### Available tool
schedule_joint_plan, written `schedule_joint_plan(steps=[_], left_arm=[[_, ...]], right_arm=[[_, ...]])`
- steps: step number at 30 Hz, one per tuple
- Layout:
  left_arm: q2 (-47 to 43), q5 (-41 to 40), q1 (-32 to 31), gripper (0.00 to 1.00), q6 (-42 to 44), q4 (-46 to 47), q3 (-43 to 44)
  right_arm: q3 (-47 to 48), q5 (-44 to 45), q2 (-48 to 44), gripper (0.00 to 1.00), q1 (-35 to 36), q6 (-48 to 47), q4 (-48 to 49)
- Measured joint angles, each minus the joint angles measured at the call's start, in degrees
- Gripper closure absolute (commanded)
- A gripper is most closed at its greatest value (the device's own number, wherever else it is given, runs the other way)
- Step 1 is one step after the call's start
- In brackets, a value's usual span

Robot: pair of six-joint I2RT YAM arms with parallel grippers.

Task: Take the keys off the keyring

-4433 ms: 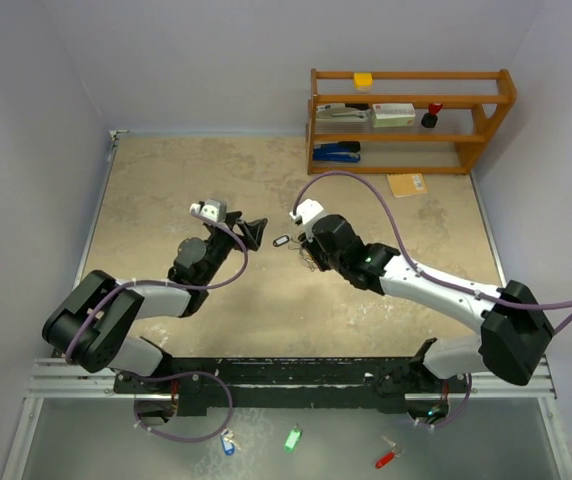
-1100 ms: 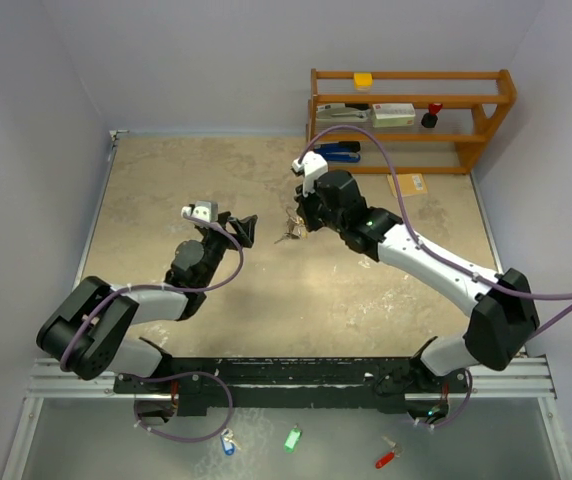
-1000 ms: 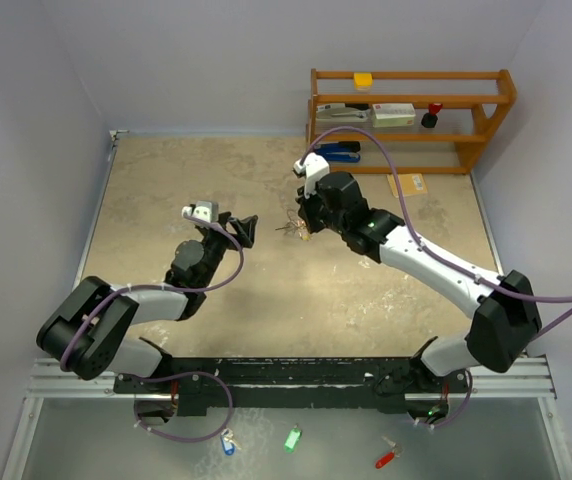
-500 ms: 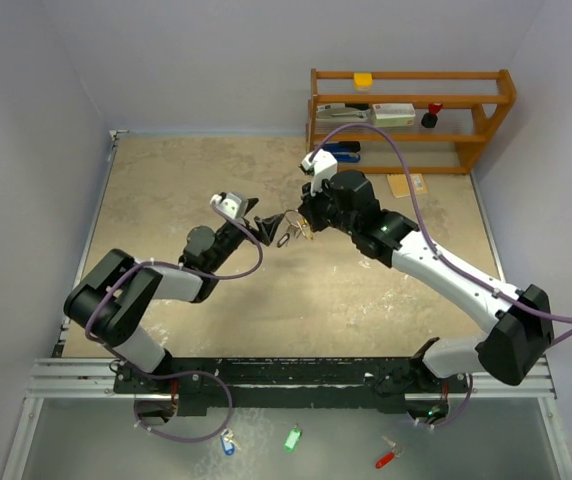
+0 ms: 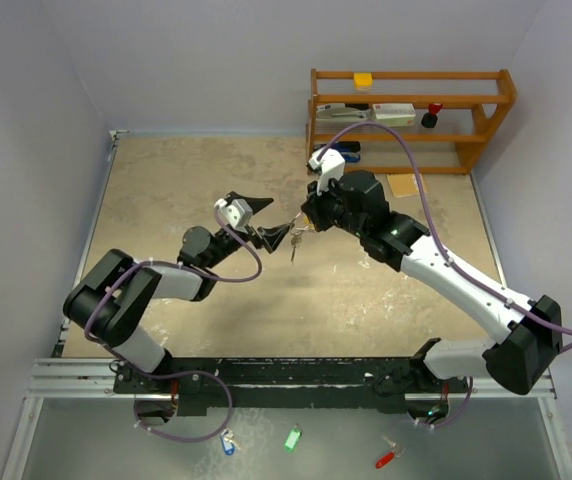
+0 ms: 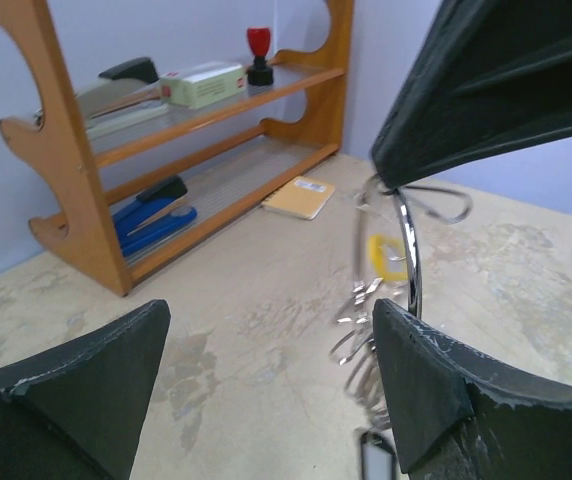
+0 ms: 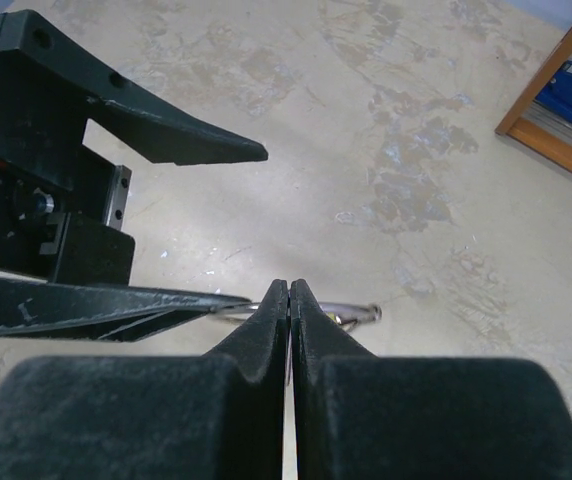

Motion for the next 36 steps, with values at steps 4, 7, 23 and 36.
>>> schedule_joint_plan(steps=[4,7,23,36], left_arm=[[-2.8,3.2,0.0,0.20,-0.5,-0.9,-0.2],[-5.7,3.4,0.0,0.20,0.2,-3.2,-0.3],[-19.8,0.5,0.0,0.18,10.1,-24.3,-2.9],[-15.5,10.3,0.0,0.17,6.6,-19.5,-1.7]], right_arm=[[0.0,-0.2,0.0,1.00,0.0,0.0,0.0],[-0.4,-0.2,-0.2,1.00,0.0,0.0,0.1],[-0.9,-0.2,-0.5,1.00,0.0,0.0,0.0],[-0.9,-0.2,-0.5,1.00,0.3,0.0,0.0]])
